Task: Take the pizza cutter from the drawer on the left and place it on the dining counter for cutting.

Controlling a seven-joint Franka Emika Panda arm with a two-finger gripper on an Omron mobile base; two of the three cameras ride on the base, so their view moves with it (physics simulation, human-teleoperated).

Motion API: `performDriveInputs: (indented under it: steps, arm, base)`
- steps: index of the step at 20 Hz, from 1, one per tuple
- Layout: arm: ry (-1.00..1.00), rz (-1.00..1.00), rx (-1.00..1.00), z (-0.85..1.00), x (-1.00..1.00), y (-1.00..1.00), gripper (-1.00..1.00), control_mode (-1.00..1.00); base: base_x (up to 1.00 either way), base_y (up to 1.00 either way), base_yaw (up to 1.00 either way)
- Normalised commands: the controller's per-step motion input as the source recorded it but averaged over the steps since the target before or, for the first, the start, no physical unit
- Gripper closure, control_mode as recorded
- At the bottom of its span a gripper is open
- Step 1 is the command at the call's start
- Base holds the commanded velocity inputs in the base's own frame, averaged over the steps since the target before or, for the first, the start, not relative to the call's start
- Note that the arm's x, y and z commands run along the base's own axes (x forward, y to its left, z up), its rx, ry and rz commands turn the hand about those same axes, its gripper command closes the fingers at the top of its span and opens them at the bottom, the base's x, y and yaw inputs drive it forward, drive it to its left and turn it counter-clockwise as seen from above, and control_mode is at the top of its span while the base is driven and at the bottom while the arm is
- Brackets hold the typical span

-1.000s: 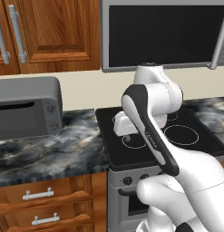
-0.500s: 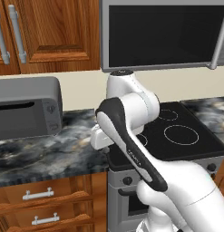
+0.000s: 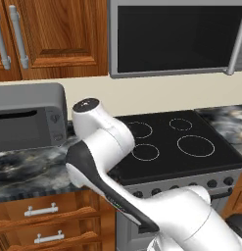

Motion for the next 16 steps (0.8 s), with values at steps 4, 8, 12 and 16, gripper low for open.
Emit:
performDriveInputs:
  steps: [4,8,12,16]
  arm:
    - [-0.22,0.29,-0.11,-0.77,-0.01,0.65,-1.0,-1.0]
    - [-0.17,0.3,-0.13,-0.74,0.03,0.56,-1.0,-1.0]
    - [-0.01,0.33,-0.2,-0.73,0.07,0.59,-1.0,-1.0]
    - [0.0,0.32,-0.21,-0.66,0.09,0.61,-1.0,-1.0]
  base:
    - [0.0,0.0,0.0]
    - [0.0,0.0,0.0]
    - [0.0,0.0,0.0]
    - [0.0,0.0,0.0]
